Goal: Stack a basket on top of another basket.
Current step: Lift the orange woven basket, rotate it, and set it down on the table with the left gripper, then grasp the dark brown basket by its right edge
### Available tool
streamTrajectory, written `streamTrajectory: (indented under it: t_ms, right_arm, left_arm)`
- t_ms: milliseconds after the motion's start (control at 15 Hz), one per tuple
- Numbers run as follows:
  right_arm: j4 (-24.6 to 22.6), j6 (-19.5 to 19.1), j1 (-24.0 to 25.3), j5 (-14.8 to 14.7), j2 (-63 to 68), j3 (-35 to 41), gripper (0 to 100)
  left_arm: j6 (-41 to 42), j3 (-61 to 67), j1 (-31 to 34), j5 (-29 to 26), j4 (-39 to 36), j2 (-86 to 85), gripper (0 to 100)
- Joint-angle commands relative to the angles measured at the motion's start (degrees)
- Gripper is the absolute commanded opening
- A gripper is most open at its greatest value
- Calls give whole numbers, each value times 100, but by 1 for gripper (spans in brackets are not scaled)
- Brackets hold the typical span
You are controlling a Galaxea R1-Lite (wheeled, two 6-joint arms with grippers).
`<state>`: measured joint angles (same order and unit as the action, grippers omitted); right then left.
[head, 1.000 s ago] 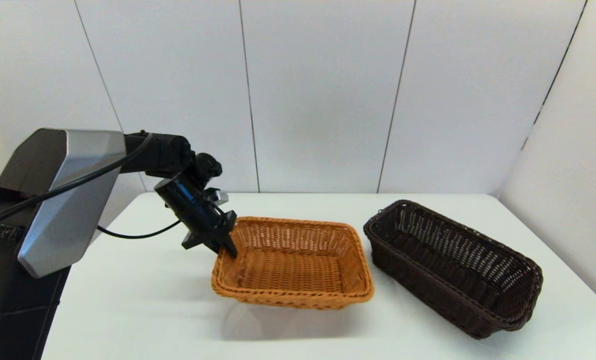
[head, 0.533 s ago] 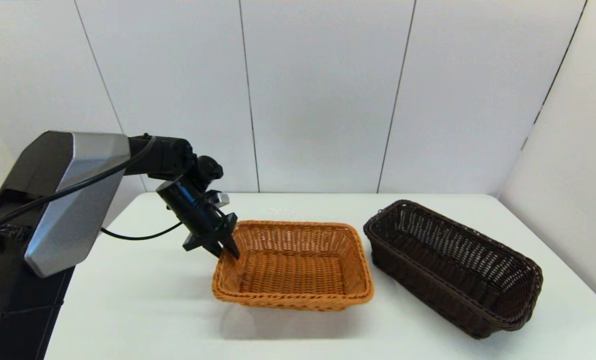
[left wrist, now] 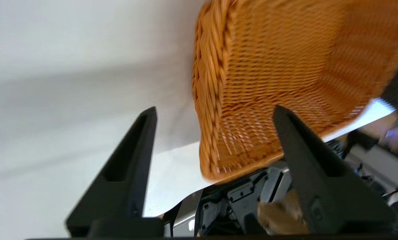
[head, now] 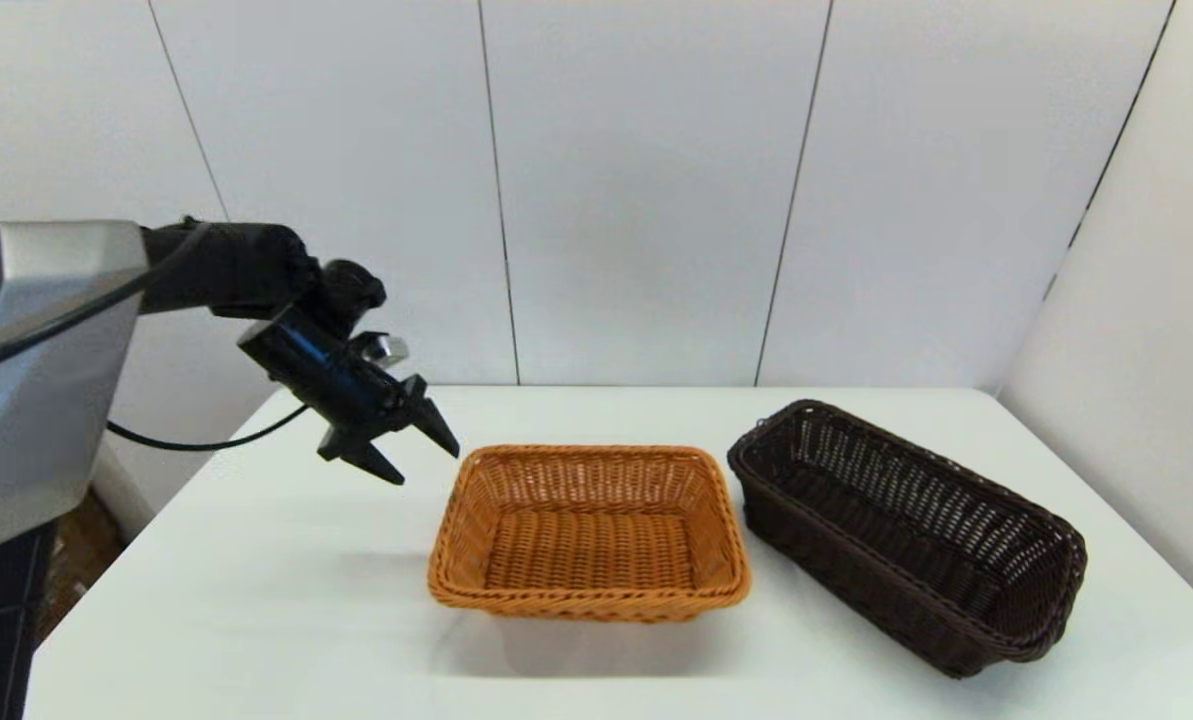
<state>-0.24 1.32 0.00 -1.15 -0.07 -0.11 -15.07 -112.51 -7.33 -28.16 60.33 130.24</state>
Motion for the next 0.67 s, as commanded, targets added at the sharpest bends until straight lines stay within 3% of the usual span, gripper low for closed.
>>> streamTrajectory:
  t_ms: [67, 267, 400, 667]
  right_arm:
    - [-2, 0, 0, 0, -1, 2, 100]
    - [-2, 0, 0, 0, -1, -7, 100]
    - [-2, 0, 0, 0, 7, 2, 100]
    - [-2, 0, 0, 0, -1, 2, 100]
  left_arm:
    - [-49, 133, 944, 30, 23, -2337, 100]
    - [13, 748, 1462, 250, 40, -4288, 100]
    - [355, 1811, 1884, 285, 31, -6028, 100]
    - [689, 3868, 1963, 294, 23, -8779, 100]
